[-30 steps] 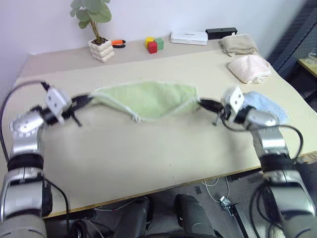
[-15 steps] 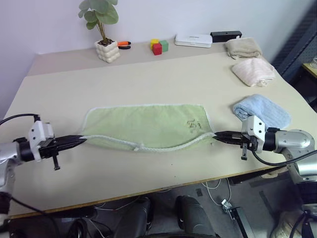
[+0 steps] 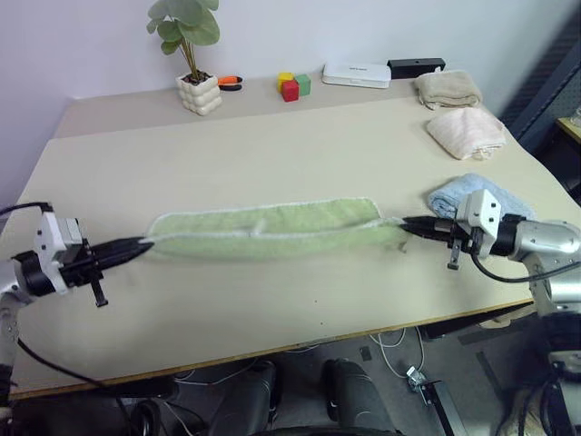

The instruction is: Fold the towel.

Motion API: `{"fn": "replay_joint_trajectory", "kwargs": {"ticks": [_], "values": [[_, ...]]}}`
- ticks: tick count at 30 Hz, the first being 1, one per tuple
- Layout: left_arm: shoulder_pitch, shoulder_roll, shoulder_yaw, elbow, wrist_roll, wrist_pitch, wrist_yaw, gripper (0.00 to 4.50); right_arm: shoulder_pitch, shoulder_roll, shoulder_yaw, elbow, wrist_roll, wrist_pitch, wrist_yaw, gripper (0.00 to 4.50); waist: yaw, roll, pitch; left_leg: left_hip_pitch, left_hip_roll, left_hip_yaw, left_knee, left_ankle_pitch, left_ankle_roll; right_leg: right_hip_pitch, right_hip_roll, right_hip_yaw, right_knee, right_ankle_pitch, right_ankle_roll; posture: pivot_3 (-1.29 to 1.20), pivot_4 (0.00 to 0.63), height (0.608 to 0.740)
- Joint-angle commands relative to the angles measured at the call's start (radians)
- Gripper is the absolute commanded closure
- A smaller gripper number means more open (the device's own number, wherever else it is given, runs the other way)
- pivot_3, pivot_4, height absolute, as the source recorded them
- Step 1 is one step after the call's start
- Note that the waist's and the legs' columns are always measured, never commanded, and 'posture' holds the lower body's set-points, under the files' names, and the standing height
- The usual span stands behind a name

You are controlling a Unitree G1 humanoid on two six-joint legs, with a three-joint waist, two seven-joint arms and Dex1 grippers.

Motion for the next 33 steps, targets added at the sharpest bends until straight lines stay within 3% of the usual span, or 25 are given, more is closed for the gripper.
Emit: {"fn": "replay_joint_trajectory", "kwargs": {"ticks": [1, 8, 17, 33], "values": [[-0.131, -0.02, -0.023, 0.118, 0.061, -0.082, 0.032, 4.5, -0.072, 0.037, 0.018, 0.074, -0.05, -0.076, -0.038, 4.46, 0.002, 0.0, 0.0, 0.0, 0.0, 0.0, 0.0, 0.0, 0.0, 0.0, 0.0, 0.0, 0.0, 0.001, 0.002, 0.0, 0.15, 0.74], [-0.332, -0.098, -0.099, 0.379, 0.221, -0.286, 0.133, 4.5, -0.187, 0.089, 0.076, 0.261, -0.175, -0.184, -0.121, 4.46, -0.001, 0.0, 0.0, 0.0, -0.001, 0.0, 0.0, 0.001, 0.001, -0.001, 0.0, -0.001, 0.001, 0.002, 0.003, 0.0, 0.15, 0.74], [-0.425, -0.129, -0.163, 0.608, 0.315, -0.377, 0.184, 4.5, -0.293, 0.139, 0.121, 0.446, -0.262, -0.282, -0.205, 4.46, -0.004, 0.0, 0.0, 0.0, -0.001, 0.0, -0.001, 0.002, 0.002, -0.002, 0.001, 0.0, 0.002, 0.002, 0.003, 0.0, 0.15, 0.74], [-0.449, -0.146, -0.186, 0.71, 0.336, -0.326, 0.21, 4.5, -0.383, 0.184, 0.158, 0.632, -0.363, -0.35, -0.354, 4.46, -0.005, 0.0, 0.0, 0.0, -0.001, 0.0, 0.0, 0.002, 0.002, -0.002, 0.001, 0.0, 0.003, 0.002, 0.003, 0.0, 0.15, 0.74]]}}
